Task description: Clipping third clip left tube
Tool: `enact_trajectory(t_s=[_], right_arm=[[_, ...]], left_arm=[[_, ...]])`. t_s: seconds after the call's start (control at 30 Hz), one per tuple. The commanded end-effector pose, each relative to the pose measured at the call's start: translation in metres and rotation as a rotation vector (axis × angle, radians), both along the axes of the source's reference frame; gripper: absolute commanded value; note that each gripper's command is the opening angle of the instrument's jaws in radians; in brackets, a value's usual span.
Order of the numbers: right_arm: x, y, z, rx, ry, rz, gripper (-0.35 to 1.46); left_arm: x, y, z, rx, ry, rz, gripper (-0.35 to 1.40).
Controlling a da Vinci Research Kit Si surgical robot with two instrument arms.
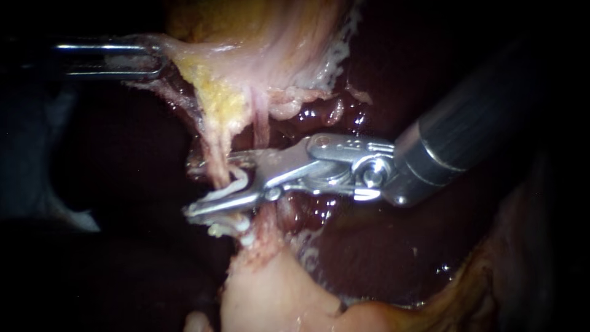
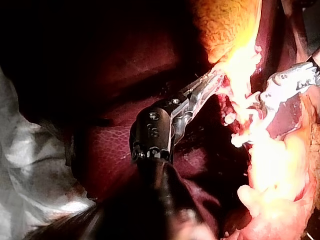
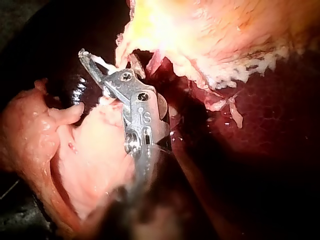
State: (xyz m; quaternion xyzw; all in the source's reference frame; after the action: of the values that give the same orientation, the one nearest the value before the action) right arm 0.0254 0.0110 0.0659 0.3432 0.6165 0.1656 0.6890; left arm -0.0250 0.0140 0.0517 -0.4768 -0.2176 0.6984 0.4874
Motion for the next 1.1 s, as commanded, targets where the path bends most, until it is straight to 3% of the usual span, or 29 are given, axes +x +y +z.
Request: enact_trajectory(t_s=[0.03,0.2,0.7,0.93,1.1], right_arm=[[0.0002,0.0000,-0.0002,0.001,0.003,0.004,0.49],[0.0005,0.0003,-0.0015,0.009,0.009,0.013,0.49],[-0.0003,0.0015,-0.0096,0.084,-0.031,0.072,0.44],[-0.0004,0.0017,-0.0099,0.143,-0.049,0.088,0.37],[-0.0011,0.0019,-0.0095,0.167,-0.085,0.091,0.07]], left_arm=[[0.0000,0.0000,0.0000,0.000,0.000,0.000,-0.35],[-0.0001,0.0000,0.0000,0.000,0.000,-0.001,-0.35],[0.0001,0.0000,0.0000,0.000,0.000,0.000,-0.35],[0.0001,0.0000,0.0000,0.000,0.000,0.000,-0.35],[0.0001,0.0000,0.0000,0.000,0.000,0.000,-0.35]])
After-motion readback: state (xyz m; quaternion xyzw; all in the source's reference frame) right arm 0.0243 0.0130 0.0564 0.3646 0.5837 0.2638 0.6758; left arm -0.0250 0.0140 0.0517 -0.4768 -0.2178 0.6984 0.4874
